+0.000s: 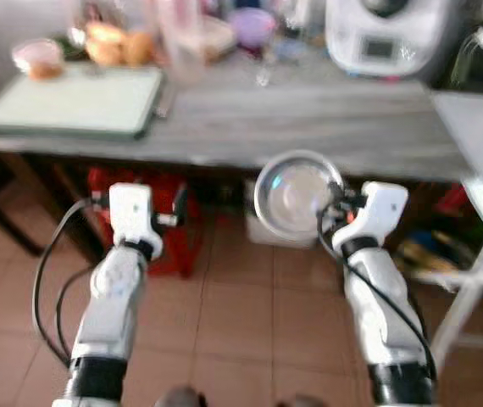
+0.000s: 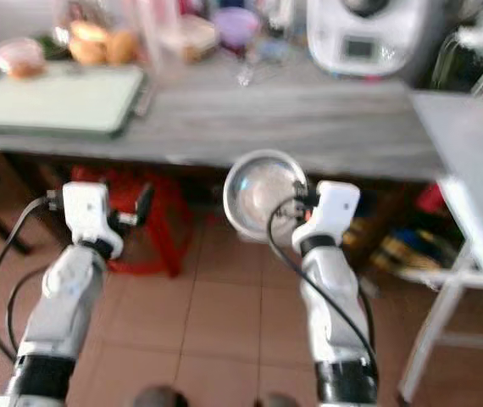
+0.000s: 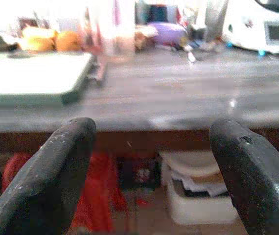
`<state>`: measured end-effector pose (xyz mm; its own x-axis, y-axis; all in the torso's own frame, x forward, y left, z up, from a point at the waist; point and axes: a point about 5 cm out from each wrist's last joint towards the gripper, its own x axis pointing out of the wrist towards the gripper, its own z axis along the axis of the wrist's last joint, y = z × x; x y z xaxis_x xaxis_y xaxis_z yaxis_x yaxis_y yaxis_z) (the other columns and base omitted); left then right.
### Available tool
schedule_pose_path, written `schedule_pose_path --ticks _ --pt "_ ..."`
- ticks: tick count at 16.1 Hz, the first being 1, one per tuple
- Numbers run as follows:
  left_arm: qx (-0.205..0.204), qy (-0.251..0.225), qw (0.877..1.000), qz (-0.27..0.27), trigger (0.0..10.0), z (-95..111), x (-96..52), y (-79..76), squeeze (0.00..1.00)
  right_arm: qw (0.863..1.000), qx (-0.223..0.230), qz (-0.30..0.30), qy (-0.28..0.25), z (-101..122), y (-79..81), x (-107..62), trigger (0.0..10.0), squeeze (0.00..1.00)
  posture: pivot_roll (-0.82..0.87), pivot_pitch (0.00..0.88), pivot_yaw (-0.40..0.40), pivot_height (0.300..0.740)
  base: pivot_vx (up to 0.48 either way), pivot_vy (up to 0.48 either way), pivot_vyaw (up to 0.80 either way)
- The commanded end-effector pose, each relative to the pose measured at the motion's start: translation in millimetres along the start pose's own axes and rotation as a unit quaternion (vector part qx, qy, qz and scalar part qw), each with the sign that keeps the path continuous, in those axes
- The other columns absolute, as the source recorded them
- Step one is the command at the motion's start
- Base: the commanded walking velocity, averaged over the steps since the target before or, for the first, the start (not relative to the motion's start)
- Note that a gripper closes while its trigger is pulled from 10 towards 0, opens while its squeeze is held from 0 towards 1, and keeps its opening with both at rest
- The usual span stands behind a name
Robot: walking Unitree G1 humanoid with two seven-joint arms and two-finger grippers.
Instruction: Setting the table
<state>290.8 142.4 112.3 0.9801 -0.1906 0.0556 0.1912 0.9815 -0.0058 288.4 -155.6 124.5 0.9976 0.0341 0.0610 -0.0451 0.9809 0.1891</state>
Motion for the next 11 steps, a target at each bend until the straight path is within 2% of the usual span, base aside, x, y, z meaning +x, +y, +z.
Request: schedule_pose_path --ticks 1,5,8,10,11 --pt "0.010 -0.011 0.999 -0.029 10.0 4 2.0 -11.1 0.00 1.000 -0.003 -0.010 -0.020 10 -7.6 2.2 10.0 0.00 -0.01 0.000 0.007 0.740 0.480 0.000 0.49" --pt "0.026 -0.016 0.999 -0.045 10.0 5 1.5 -15.3 0.00 0.998 -0.005 -0.063 -0.013 8 -23.0 4.9 10.0 0.00 0.00 0.000 0.008 0.740 0.480 0.000 0.00" --pt "0.037 -0.020 0.998 -0.055 10.0 5 1.1 -18.5 0.00 0.997 0.008 -0.080 -0.001 2 -27.3 4.0 10.0 0.00 0.00 0.000 0.008 0.740 0.452 0.000 0.00" --pt "0.039 -0.017 0.998 -0.051 10.0 4 0.3 -17.3 0.00 0.996 0.004 -0.087 0.000 1 -28.9 4.0 10.0 0.00 0.00 0.000 0.009 0.740 0.356 0.000 -0.73" --pt "0.045 -0.017 0.998 -0.047 10.0 4 -0.4 -16.1 0.00 0.996 0.003 -0.088 0.000 1 -29.1 4.1 10.0 0.00 0.00 0.000 0.009 0.740 0.000 0.000 0.00"
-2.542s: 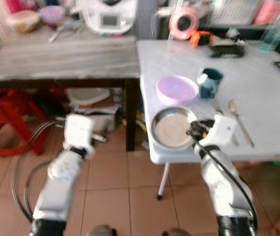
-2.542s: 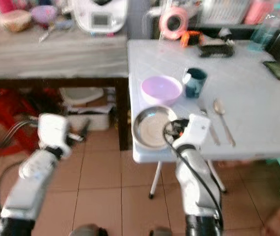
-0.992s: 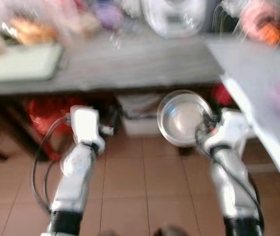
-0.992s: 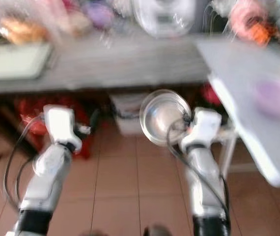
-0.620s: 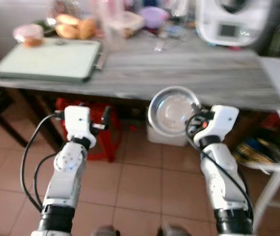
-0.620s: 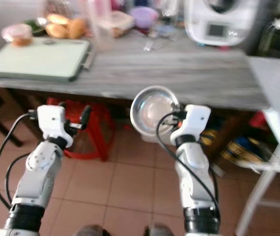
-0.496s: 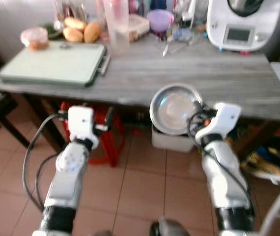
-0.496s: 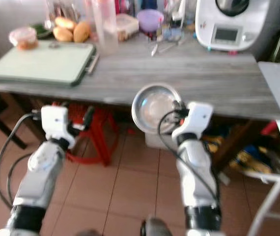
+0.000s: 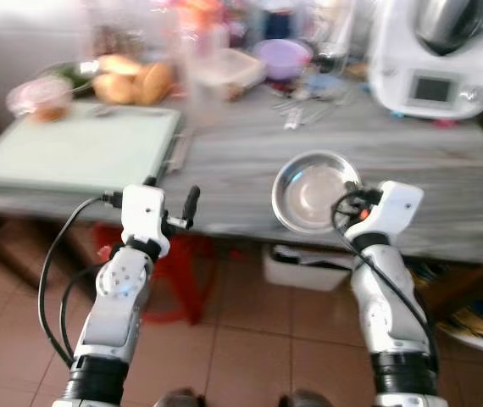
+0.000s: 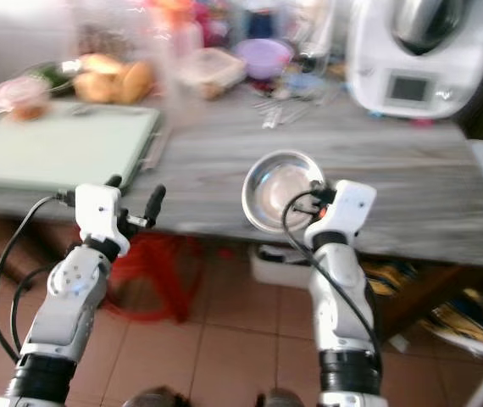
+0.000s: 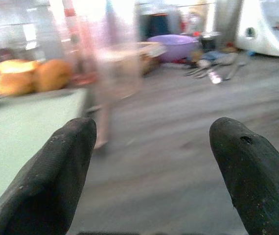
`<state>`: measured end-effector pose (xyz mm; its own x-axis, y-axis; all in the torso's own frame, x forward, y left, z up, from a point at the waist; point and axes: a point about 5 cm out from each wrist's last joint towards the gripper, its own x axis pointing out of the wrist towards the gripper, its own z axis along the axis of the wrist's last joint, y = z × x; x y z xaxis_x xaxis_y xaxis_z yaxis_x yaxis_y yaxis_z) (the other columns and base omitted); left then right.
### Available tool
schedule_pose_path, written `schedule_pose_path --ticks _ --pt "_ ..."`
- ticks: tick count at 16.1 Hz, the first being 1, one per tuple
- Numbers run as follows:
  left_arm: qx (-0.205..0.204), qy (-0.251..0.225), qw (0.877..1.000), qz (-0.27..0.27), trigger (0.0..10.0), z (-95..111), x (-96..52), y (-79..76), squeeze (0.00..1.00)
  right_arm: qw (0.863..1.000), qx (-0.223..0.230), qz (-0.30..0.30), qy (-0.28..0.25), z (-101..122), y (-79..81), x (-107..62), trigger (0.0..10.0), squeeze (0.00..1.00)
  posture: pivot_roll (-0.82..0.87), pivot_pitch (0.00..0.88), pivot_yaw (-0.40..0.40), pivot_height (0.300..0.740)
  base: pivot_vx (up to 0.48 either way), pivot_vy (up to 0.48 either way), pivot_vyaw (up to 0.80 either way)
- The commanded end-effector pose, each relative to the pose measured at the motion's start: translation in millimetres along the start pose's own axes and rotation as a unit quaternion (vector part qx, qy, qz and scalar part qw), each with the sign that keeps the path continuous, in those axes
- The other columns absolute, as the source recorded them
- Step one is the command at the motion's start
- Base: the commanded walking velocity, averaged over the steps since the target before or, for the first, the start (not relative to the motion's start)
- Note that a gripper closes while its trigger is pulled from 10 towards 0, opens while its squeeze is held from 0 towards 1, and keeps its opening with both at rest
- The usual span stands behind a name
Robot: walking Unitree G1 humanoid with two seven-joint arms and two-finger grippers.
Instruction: Setting the table
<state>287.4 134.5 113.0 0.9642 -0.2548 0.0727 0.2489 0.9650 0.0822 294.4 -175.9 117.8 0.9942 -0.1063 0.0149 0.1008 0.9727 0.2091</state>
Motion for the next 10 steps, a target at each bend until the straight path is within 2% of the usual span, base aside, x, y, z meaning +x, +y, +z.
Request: schedule_pose_path --ticks 1,3,4,5,6,8,10 --pt "0.007 -0.008 1.000 -0.006 10.0 4 0.9 -6.2 0.00 1.000 -0.004 -0.017 -0.008 4 -8.1 0.5 10.0 0.00 0.00 0.000 0.010 0.740 0.000 0.000 0.00" --pt "0.019 -0.003 1.000 0.018 10.0 1 -4.9 -0.9 0.00 1.000 0.002 -0.023 -0.006 3 -8.8 1.0 10.0 0.00 0.01 0.000 0.009 0.740 0.000 0.000 0.00" --pt "0.002 0.008 1.000 0.030 10.0 -1 -7.3 0.5 0.00 0.999 -0.020 -0.035 0.003 0 -11.9 1.5 10.0 0.00 0.01 0.000 0.008 0.740 0.000 0.000 0.00" --pt "-0.005 0.022 0.999 0.044 10.0 -4 -10.5 2.4 0.00 0.998 -0.014 -0.053 0.024 -7 -16.7 1.8 10.0 0.00 0.02 0.000 0.007 0.740 0.000 0.000 0.00" --pt "0.000 0.026 0.998 0.052 10.0 -5 -12.4 3.8 0.00 0.997 -0.005 -0.062 0.038 -11 -18.7 2.2 10.0 0.00 0.02 0.000 0.007 0.740 0.000 0.000 0.00" --pt "0.025 0.057 0.990 0.129 10.0 -9 -22.5 20.7 0.00 0.997 0.031 -0.044 0.057 -15 -13.3 5.2 10.0 0.00 0.02 0.000 0.012 0.740 0.000 0.000 0.00" --pt "0.032 0.072 0.985 0.152 10.0 -13 -31.4 29.9 0.00 0.996 0.050 -0.033 0.065 -16 -7.8 7.1 10.0 0.00 0.03 0.000 0.011 0.740 0.000 0.000 0.00"
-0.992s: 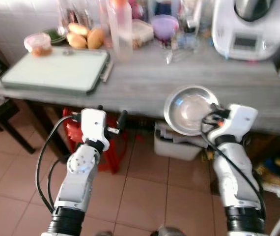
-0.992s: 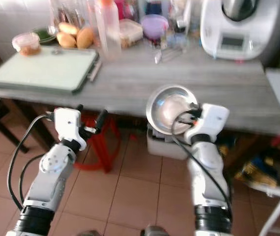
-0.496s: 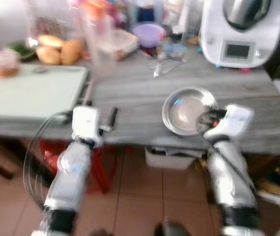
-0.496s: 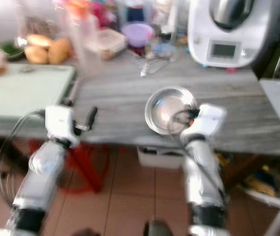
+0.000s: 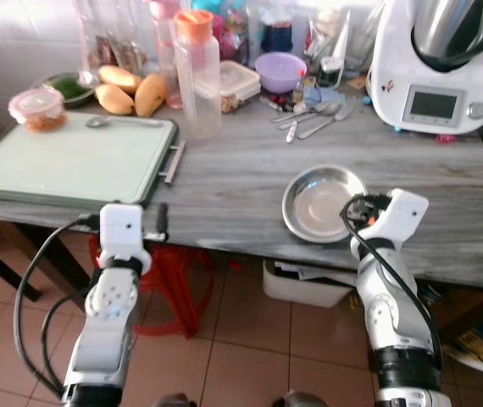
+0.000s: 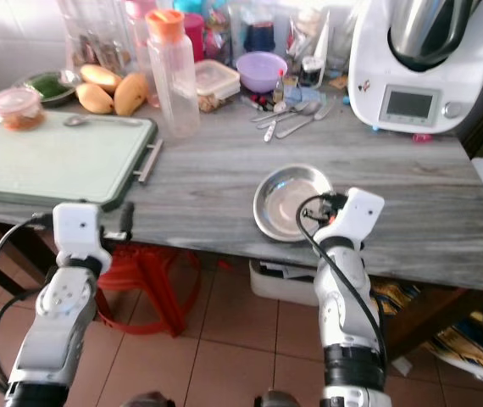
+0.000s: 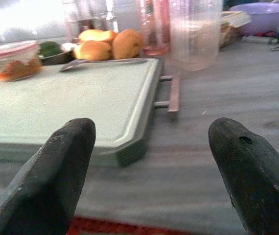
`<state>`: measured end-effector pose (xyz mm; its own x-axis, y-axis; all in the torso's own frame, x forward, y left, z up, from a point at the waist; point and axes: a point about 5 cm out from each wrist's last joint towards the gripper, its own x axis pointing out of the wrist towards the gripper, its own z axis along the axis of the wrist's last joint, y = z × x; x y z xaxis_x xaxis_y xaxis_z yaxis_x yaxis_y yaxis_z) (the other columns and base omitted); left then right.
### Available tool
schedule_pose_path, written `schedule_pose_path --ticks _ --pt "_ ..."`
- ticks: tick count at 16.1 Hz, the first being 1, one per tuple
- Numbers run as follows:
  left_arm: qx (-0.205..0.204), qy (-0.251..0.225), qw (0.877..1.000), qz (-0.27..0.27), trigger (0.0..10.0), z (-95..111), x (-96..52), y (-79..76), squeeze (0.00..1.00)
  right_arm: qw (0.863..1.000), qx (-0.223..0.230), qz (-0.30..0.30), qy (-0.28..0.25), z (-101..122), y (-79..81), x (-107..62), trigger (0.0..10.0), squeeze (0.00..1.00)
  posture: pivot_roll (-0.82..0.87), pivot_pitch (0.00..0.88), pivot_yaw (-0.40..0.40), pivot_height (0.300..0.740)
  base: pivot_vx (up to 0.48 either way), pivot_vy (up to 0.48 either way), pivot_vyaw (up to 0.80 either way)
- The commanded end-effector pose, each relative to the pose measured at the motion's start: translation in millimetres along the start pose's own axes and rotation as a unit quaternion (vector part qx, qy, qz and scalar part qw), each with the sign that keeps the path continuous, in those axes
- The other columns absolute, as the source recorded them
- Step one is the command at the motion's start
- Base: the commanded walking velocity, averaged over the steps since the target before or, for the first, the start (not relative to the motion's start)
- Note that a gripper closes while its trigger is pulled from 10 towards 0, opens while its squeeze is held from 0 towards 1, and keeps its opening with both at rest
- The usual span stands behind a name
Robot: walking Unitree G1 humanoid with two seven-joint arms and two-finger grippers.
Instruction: Setting the table
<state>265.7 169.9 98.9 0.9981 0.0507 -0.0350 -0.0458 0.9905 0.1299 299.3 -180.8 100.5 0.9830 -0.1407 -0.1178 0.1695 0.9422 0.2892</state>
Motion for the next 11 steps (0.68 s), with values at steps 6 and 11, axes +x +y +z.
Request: schedule_pose_path --ticks 6,11 --pt "-0.010 0.023 1.000 -0.015 10.0 -1 -6.4 -1.8 0.00 0.994 0.089 -0.012 0.062 -16 1.3 6.5 10.0 0.00 0.04 0.000 0.012 0.740 0.000 0.000 0.00" --pt "-0.019 0.013 0.999 -0.046 10.0 7 -4.8 -11.1 0.00 0.991 0.094 -0.001 0.100 -18 4.9 21.5 10.0 0.00 0.04 0.000 0.017 0.740 0.000 0.000 0.00"
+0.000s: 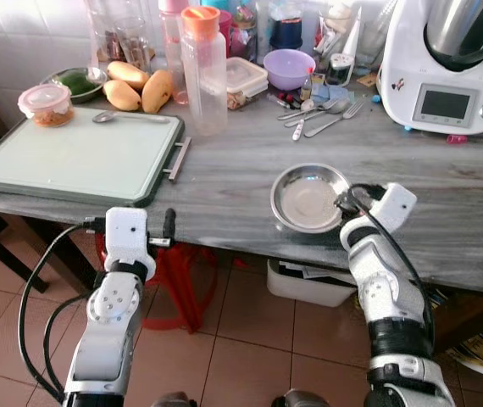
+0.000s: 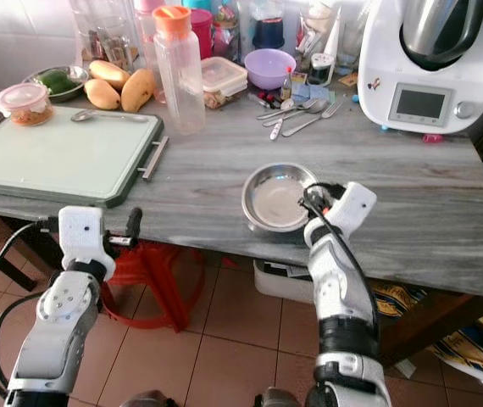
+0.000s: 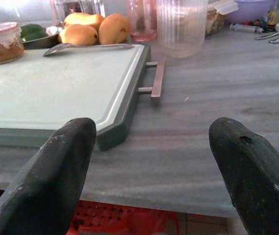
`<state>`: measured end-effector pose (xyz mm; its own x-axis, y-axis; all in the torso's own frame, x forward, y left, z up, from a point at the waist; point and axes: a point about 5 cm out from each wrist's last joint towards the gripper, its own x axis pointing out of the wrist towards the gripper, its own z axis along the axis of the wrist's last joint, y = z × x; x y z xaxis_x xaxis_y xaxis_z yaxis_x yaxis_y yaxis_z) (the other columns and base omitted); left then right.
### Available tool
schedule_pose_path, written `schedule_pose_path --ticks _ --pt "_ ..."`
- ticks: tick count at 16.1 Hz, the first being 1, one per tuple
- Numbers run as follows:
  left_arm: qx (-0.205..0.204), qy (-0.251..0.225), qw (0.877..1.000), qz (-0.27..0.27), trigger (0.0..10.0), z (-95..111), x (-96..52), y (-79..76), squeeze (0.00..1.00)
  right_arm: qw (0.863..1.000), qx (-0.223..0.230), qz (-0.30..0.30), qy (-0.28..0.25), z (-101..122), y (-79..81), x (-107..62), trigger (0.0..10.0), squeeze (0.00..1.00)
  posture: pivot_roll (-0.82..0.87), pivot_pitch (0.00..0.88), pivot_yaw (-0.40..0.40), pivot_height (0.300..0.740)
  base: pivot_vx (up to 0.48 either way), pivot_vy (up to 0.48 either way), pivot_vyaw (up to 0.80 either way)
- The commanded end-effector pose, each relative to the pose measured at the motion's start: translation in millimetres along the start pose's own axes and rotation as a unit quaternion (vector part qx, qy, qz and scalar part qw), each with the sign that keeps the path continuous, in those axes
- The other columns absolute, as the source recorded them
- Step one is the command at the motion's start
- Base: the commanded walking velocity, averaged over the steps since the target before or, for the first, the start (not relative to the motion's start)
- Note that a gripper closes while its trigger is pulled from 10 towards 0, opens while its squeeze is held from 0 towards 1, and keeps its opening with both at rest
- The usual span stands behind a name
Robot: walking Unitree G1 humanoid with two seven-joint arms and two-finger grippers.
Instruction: Setting the table
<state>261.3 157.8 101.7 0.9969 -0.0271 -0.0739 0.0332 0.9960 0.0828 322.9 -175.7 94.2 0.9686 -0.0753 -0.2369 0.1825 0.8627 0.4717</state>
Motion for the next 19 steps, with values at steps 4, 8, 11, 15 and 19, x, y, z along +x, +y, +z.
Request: schedule_pose_path --ticks 4,8,11,15,19 --pt "-0.005 0.005 1.000 -0.013 10.0 1 -1.2 -3.2 0.00 0.997 0.013 0.006 0.074 -28 1.0 -6.0 10.0 0.00 0.03 0.000 0.014 0.740 0.000 0.000 0.00" --pt "-0.011 0.012 1.000 -0.026 10.0 0 -0.6 -6.7 0.00 0.997 0.016 -0.015 0.072 -27 -6.1 -5.8 10.0 0.00 0.02 0.000 0.016 0.740 0.000 0.000 0.00" --pt "-0.012 0.011 0.999 -0.027 10.0 1 0.4 -7.3 0.00 0.998 0.013 -0.016 0.066 -23 -9.1 -5.5 10.0 1.00 0.03 0.000 0.011 0.740 0.000 0.000 0.00" --pt "-0.015 0.014 0.999 -0.025 10.0 0 -0.5 -7.5 0.00 0.999 0.023 -0.021 0.024 -11 -8.5 -4.8 10.0 1.00 0.03 0.000 0.013 0.740 0.000 0.000 0.00" --pt "-0.014 0.013 0.999 -0.028 10.0 0 0.6 -7.9 0.00 1.000 -0.019 0.008 -0.017 2 -0.8 -7.6 10.0 1.00 0.02 0.000 0.016 0.740 0.000 0.000 0.00"
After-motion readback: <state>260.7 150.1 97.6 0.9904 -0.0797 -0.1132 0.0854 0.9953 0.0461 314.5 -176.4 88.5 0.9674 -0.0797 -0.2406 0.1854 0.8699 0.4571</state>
